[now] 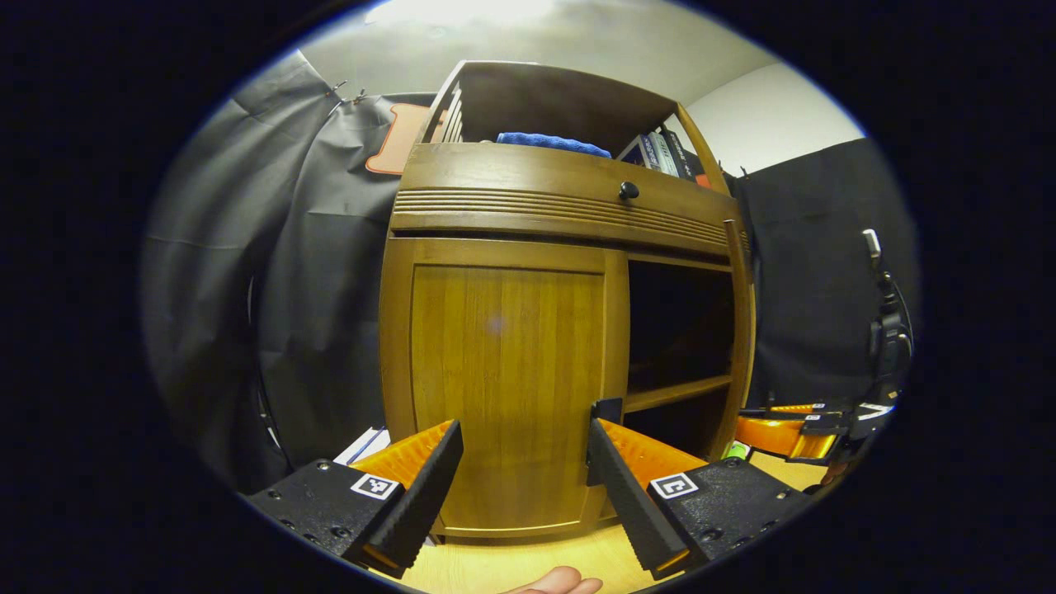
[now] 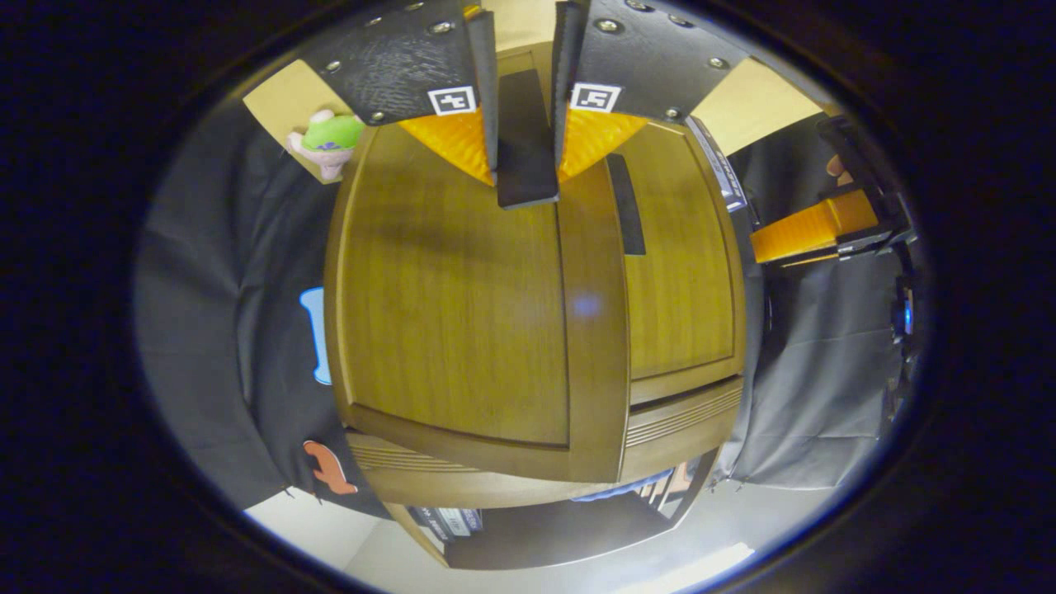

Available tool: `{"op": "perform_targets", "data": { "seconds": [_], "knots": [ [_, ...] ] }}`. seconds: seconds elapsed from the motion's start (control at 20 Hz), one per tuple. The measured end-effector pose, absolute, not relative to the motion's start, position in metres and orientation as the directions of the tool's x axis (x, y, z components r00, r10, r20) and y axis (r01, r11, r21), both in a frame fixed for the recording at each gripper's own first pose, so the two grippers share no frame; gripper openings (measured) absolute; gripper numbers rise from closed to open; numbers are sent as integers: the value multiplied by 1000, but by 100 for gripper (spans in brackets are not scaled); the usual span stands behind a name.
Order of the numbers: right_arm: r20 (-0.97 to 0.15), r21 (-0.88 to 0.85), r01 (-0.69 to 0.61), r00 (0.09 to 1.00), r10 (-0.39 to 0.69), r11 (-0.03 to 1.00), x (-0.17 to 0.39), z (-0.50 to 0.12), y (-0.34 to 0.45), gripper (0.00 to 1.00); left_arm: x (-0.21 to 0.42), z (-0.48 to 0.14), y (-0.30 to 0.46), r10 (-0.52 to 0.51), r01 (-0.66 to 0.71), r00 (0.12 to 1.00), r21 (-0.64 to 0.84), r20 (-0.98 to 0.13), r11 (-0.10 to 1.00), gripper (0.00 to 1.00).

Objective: Open the right door of the double-door shoe cabinet with the right hand, and open the left door with the left hand.

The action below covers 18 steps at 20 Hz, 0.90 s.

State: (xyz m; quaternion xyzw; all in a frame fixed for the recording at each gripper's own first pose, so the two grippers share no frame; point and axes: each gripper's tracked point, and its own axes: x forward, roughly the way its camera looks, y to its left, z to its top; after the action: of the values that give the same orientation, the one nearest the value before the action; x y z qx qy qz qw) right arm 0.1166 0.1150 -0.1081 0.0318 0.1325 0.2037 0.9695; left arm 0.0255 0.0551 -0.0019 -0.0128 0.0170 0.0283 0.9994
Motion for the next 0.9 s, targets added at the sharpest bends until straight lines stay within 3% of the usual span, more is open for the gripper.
{"op": "perform_targets", "data": {
  "seconds": [0.35,0.45,0.5,0.9],
  "knots": [
    [-243,74,-347,903,354,935,95,-101,73,24,27,-4,60,78,-79,996,-22,-37,997,92],
    [-241,60,-332,910,336,941,89,-99,59,29,27,-4,59,77,-77,996,-25,-37,997,92],
    [-238,49,-320,916,322,946,87,-98,51,31,26,-3,59,82,-83,996,-29,-35,996,95],
    [-234,-9,-177,957,170,984,81,-95,-9,27,14,6,48,79,-79,997,-68,-2,995,92]
  ]
}}
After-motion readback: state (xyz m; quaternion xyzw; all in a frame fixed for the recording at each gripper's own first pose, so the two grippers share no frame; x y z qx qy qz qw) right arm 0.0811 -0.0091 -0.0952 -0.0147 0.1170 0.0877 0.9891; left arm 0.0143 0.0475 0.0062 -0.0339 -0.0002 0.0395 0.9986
